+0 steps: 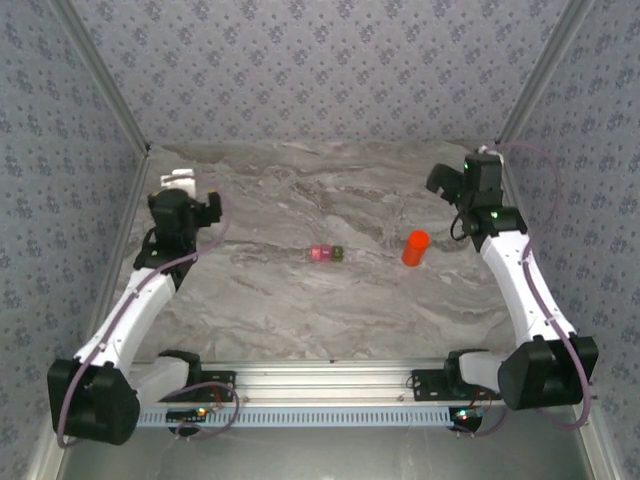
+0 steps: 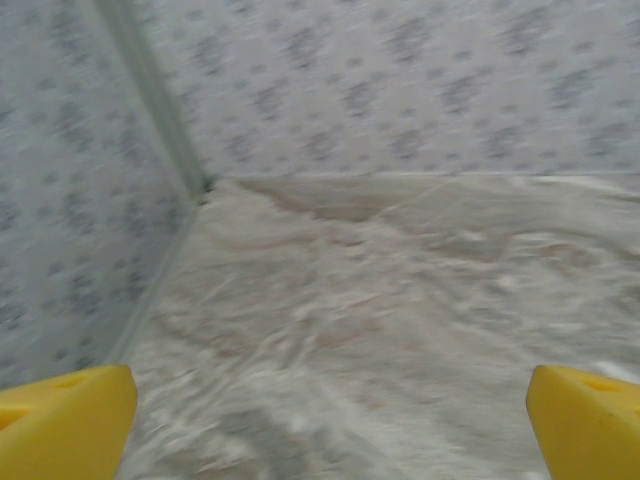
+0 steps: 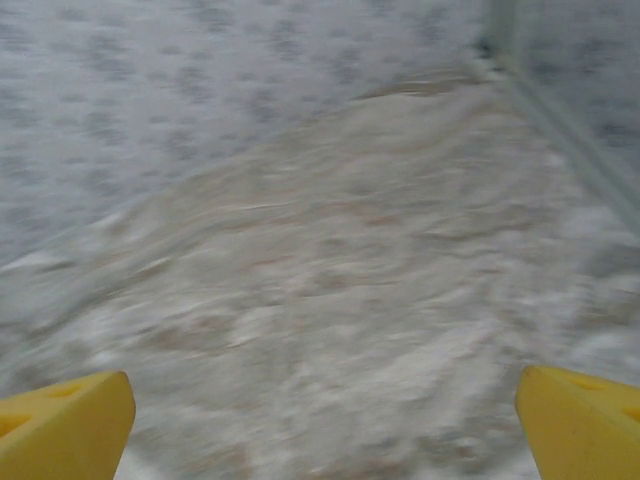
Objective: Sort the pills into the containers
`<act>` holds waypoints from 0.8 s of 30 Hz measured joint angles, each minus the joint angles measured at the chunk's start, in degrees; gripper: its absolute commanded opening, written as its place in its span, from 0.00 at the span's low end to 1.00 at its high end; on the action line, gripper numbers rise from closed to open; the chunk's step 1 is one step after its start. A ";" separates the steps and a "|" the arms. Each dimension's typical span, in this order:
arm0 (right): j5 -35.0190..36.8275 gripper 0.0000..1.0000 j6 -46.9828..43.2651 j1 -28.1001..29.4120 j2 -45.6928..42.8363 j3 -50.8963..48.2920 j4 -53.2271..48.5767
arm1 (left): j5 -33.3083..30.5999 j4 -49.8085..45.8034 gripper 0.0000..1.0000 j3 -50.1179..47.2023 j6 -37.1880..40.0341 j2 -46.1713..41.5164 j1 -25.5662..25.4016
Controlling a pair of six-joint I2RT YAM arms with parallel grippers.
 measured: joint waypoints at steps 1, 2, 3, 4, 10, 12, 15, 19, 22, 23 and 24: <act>2.01 1.00 -0.55 -1.55 -0.09 -3.48 1.73 | 0.33 1.55 1.00 -2.84 0.11 -1.33 2.40; 3.50 1.00 -1.07 -2.75 0.02 -6.32 3.26 | 0.57 2.64 1.00 -5.14 0.31 -2.34 4.24; 5.44 1.00 -1.66 -4.22 0.33 -9.97 5.29 | 0.90 4.26 1.00 -8.04 0.46 -3.52 6.23; 7.08 1.00 -2.23 -5.38 0.63 -13.22 7.39 | 1.40 5.51 1.00 -10.71 0.57 -4.48 7.69; 12.22 1.00 -6.73 -6.97 2.47 -28.15 21.49 | 3.93 12.94 1.00 -22.43 1.88 -5.53 10.38; 12.41 1.00 -8.41 -6.80 3.85 -31.17 26.67 | 4.96 16.83 1.00 -25.99 1.81 -4.90 10.38; 12.55 1.00 -11.15 -6.19 5.81 -35.47 35.08 | 7.02 22.47 1.00 -26.86 1.03 1.55 10.32; 11.19 1.00 -15.39 -4.28 8.24 -38.80 46.03 | 8.44 33.03 1.00 -26.38 0.76 14.12 7.87; 9.03 1.00 -18.21 -3.15 10.47 -41.53 57.77 | 10.40 37.55 1.00 -24.90 1.14 20.72 6.43; 8.22 1.00 -19.34 -2.71 11.80 -42.42 61.16 | 10.95 40.30 1.00 -24.76 1.40 22.86 6.32; 7.17 1.00 -20.04 -2.43 12.59 -42.95 62.34 | 11.50 42.40 1.00 -24.76 1.55 24.39 6.32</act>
